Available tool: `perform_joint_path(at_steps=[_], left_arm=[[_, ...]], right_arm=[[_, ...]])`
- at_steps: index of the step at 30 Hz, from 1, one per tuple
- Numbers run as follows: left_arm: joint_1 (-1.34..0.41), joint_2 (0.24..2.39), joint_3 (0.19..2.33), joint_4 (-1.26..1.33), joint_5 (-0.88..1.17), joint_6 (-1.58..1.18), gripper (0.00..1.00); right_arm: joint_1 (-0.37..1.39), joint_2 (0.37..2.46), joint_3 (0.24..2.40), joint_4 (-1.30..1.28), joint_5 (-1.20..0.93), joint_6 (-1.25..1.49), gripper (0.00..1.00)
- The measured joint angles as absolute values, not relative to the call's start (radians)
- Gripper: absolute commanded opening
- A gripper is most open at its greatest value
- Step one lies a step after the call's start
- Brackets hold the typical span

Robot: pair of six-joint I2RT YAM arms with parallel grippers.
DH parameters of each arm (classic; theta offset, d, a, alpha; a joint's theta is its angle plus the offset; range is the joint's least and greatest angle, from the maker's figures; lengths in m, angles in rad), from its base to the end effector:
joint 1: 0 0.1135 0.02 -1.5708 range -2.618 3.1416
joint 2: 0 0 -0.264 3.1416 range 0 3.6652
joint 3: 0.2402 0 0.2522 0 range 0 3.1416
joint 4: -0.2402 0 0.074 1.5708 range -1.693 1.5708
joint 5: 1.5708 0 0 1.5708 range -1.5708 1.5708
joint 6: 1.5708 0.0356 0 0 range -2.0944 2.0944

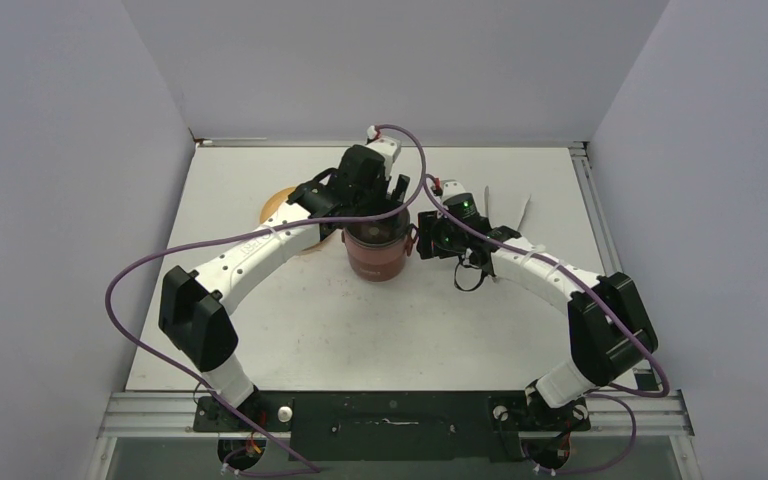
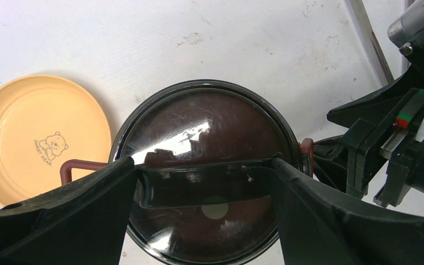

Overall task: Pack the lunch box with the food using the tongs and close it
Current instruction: Close the fastener on the packing box.

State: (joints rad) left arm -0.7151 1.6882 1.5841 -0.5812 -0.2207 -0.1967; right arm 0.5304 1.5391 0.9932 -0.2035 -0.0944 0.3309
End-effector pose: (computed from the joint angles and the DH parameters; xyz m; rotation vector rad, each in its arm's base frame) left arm 0.2958 -0.2465 0.3411 0.4614 2.2000 -0.2453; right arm 0.2849 0.1710 0.2269 -0.2856 2.3620 0.5345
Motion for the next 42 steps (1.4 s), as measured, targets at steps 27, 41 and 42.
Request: perform_joint_path(at_steps=[27, 41, 42], left_arm=[[-0.662, 1.665, 1.582, -0.591, -0.138, -0.233, 0.97], [-0.637, 1.603, 1.535, -0.587, -0.077, -0.236, 0.97], [-0.636, 1.603, 1.533, -0.587, -0.075, -0.236, 0.97]], right_arm=[[0.584, 1.24, 0.962, -0.203, -0.118, 0.121, 0.68], [0.625, 1.346, 0.957, -0.18, -0.092, 0.09, 0.65], [0.627, 1.348, 0.957, -0.174, -0.09, 0.09, 0.65]])
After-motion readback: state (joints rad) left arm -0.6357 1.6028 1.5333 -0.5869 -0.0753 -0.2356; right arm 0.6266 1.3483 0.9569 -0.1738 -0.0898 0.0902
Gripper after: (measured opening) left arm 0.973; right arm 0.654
